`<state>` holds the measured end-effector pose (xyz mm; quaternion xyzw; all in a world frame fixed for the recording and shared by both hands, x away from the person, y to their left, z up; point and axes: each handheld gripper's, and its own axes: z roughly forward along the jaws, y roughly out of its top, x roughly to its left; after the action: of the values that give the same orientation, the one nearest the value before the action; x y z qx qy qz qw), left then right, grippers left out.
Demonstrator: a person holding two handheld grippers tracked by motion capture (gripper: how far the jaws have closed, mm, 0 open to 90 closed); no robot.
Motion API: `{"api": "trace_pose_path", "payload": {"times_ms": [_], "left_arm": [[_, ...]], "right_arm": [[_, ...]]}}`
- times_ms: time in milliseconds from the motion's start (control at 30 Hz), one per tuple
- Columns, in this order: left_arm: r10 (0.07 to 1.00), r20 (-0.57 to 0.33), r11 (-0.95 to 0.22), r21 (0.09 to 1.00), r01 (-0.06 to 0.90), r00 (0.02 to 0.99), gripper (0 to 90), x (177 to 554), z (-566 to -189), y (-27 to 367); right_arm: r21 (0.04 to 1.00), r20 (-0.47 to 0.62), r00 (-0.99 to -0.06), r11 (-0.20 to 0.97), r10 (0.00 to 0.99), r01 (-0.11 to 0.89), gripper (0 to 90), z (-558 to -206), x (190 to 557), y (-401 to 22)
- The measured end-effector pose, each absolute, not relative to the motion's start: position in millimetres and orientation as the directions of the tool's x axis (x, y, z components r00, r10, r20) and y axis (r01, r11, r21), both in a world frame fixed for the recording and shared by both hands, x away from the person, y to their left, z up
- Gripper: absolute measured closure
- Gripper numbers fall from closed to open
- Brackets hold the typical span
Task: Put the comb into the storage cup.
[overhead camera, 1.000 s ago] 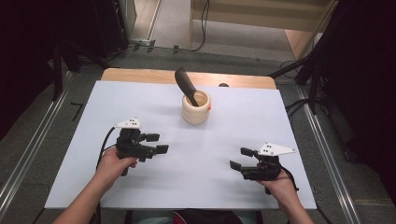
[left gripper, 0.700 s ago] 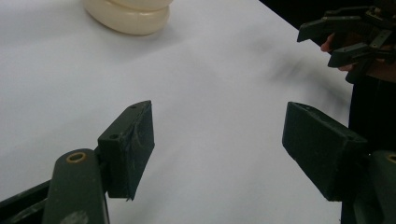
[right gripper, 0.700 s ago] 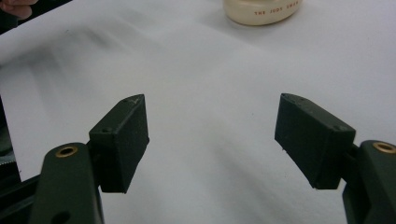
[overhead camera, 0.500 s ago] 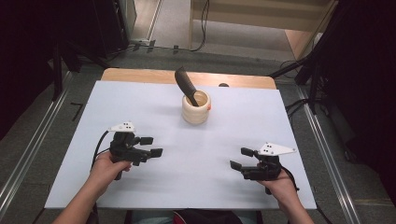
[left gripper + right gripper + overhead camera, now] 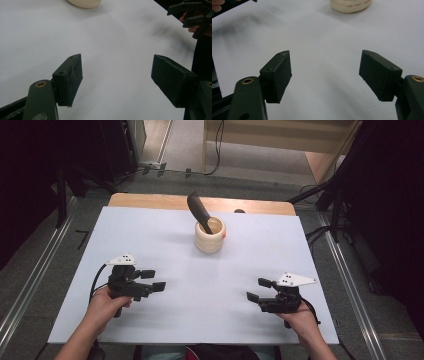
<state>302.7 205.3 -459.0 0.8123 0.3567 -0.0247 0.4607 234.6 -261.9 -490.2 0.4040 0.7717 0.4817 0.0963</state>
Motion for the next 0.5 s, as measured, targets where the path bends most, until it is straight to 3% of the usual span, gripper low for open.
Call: {"api": "trace_pose_path", "payload": {"times_ms": [500], "left_arm": [[0.590,-0.358,-0.315,0.724,0.614,0.724,25.8,302,-461,217]], "right_arm": [[0.817,0.242,-0.654,0.213,0.717,0.535,24.1,-491,235,-262]]}}
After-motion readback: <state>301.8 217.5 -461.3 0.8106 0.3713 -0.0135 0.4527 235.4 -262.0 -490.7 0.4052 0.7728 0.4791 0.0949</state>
